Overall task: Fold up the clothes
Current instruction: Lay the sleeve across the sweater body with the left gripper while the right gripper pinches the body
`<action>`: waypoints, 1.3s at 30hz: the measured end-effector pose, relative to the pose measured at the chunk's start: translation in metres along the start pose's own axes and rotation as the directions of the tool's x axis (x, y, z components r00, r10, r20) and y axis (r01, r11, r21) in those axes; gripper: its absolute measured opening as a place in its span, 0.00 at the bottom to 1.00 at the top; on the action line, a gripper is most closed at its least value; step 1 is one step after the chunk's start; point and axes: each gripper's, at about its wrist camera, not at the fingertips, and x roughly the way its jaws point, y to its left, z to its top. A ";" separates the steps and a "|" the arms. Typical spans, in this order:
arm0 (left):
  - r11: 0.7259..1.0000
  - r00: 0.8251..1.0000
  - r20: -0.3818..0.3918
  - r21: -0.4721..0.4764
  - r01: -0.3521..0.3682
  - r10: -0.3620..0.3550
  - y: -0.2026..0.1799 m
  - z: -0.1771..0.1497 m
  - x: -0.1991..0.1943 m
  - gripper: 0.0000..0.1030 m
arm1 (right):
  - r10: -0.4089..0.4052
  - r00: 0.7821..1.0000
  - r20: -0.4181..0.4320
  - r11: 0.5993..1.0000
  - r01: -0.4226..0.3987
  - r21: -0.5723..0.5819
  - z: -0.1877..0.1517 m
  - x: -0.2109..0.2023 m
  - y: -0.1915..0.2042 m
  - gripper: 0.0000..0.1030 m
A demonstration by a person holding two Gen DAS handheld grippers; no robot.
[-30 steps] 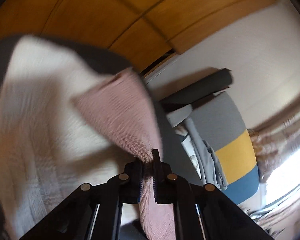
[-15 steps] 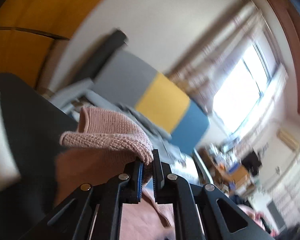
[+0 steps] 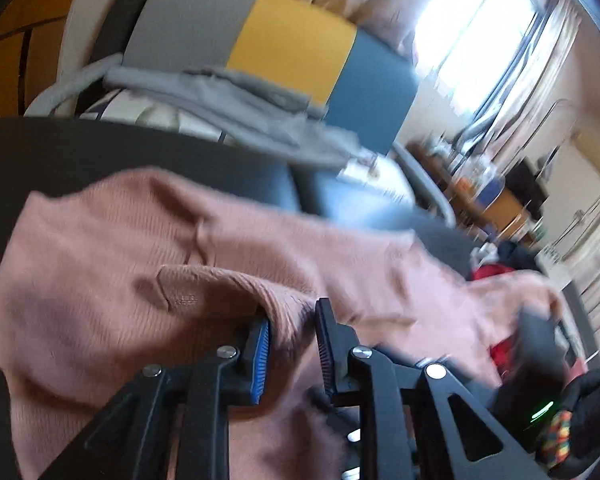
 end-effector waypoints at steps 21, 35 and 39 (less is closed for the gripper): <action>0.934 0.969 0.026 -0.276 -0.229 0.245 0.122 -0.042 -0.052 0.24 | -0.235 0.971 0.037 0.840 0.222 -0.495 0.040 0.022 0.118 0.32; 0.909 0.978 0.177 -0.417 -0.025 0.109 0.150 -0.052 -0.041 0.27 | 0.016 0.997 0.082 0.909 -0.049 0.415 0.010 -0.015 -0.086 0.06; 0.906 0.978 0.180 -0.423 -0.022 0.108 0.152 -0.051 -0.039 0.27 | 0.104 0.988 0.115 0.832 -0.150 0.535 -0.007 -0.010 -0.110 0.05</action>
